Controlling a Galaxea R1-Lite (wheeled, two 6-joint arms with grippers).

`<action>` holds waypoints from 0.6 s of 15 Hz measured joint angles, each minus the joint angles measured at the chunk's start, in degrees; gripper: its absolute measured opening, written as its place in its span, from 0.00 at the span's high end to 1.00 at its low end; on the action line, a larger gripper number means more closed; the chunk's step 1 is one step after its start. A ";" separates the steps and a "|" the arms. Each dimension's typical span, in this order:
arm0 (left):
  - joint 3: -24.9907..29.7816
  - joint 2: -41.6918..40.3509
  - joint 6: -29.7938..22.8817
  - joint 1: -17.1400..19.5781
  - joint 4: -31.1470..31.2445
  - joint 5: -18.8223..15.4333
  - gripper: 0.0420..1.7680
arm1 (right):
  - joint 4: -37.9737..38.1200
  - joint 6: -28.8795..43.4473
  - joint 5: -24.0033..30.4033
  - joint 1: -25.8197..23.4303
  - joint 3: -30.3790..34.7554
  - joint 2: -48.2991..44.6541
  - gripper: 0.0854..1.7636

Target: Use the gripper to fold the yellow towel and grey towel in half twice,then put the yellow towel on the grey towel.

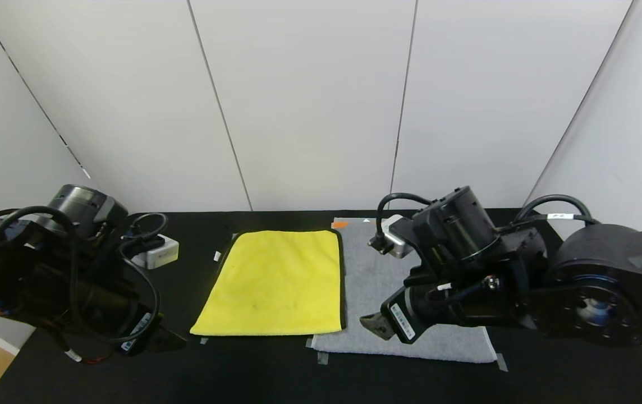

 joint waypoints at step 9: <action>-1.71 13.29 -0.74 0.66 -9.45 0.09 0.03 | 4.92 0.11 -5.24 4.61 -12.21 12.91 0.03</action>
